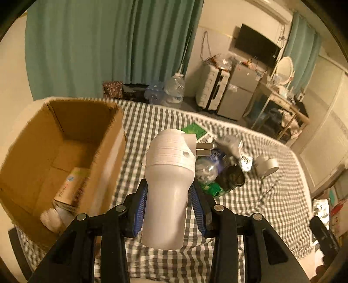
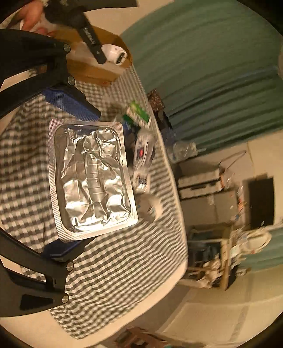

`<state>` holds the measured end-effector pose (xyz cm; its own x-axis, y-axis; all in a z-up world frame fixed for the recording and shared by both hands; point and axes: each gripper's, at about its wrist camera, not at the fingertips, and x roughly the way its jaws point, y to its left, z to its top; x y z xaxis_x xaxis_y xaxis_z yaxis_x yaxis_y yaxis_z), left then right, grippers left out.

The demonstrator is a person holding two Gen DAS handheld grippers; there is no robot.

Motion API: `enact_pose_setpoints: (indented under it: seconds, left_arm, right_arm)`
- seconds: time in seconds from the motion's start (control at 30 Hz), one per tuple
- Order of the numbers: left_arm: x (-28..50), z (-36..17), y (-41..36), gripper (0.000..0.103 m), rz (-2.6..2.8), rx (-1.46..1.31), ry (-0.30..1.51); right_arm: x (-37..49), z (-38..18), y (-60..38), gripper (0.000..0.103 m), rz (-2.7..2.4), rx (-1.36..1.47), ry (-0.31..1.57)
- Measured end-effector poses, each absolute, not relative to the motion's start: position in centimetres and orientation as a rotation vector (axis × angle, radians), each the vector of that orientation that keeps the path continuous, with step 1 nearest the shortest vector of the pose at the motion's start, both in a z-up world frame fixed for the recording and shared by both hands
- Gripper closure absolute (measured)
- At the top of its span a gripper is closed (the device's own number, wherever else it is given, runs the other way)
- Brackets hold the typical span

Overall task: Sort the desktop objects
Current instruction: 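Carry the spray bottle and foil tray into the cardboard box and release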

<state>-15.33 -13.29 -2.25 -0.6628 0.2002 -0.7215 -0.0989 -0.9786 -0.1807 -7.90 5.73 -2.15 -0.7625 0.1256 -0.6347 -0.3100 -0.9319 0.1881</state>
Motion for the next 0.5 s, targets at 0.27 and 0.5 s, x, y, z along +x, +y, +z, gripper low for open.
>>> enact_pose_setpoints:
  seconds: [0.27,0.5]
  left_arm:
    - [-15.2,1.5,-20.6,0.064,2.774,-1.097,-0.214]
    - [-16.2,-0.4,-27.1,0.064,2.795,-1.120,-0.194]
  right_arm:
    - [-9.6,2.6,-2.7,0.006,2.934,-0.929,0.484]
    - [-14.3,3.6,-11.8,0.006,3.071,-1.040,0.500]
